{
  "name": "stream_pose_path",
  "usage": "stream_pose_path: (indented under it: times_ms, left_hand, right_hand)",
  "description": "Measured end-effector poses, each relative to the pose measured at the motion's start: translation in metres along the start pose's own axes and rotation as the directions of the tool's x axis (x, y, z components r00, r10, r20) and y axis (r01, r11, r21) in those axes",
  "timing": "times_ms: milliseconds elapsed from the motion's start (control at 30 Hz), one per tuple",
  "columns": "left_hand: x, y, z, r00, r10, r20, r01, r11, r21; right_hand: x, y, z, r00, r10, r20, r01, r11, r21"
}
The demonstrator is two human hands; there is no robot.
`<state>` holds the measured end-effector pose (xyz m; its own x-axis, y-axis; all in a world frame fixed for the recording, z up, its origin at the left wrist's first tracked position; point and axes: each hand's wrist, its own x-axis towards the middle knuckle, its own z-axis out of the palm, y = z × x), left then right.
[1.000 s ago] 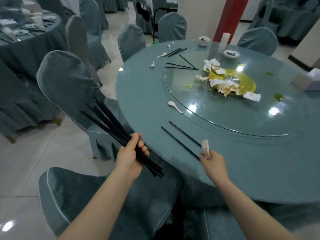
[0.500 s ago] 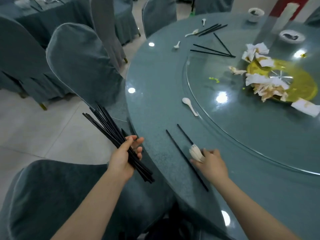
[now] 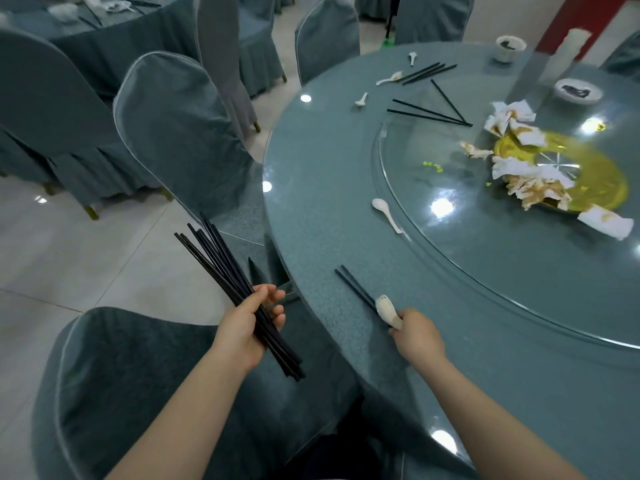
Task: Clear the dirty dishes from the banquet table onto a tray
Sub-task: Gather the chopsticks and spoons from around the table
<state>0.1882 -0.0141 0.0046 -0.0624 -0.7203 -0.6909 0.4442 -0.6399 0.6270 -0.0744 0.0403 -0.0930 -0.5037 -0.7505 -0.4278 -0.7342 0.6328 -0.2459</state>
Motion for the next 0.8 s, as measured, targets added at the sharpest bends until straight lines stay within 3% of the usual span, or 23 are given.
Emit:
stream_pose_path:
  times_ms: [133,267,500,633,800]
  left_hand:
    - [-0.009,0.006,-0.02,0.999,0.006,0.031,-0.006,1.0,-0.001]
    - [-0.013,0.011,-0.033,0.999,0.013,0.045,-0.013,1.0,-0.011]
    - [-0.013,0.013,-0.042,0.997,0.004,0.081,-0.002,1.0,-0.027]
    - [-0.012,0.01,-0.042,0.998,0.018,0.068,-0.016,1.0,-0.017]
    - [-0.015,0.007,-0.038,0.998,0.06,-0.016,-0.061,0.996,-0.064]
  right_hand:
    - [-0.008,-0.008,-0.003,1.0,0.018,0.011,-0.016,0.994,-0.105]
    - [-0.022,-0.034,-0.011,0.999,0.016,0.044,-0.021,0.993,0.114]
    - [-0.078,-0.115,-0.027,0.968,-0.244,0.055,0.18,0.834,0.522]
    - [-0.105,-0.149,-0.025,0.932,-0.352,0.084,0.22,0.735,0.641]
    - [-0.119,-0.172,-0.014,0.907,-0.387,0.166,0.217,0.766,0.605]
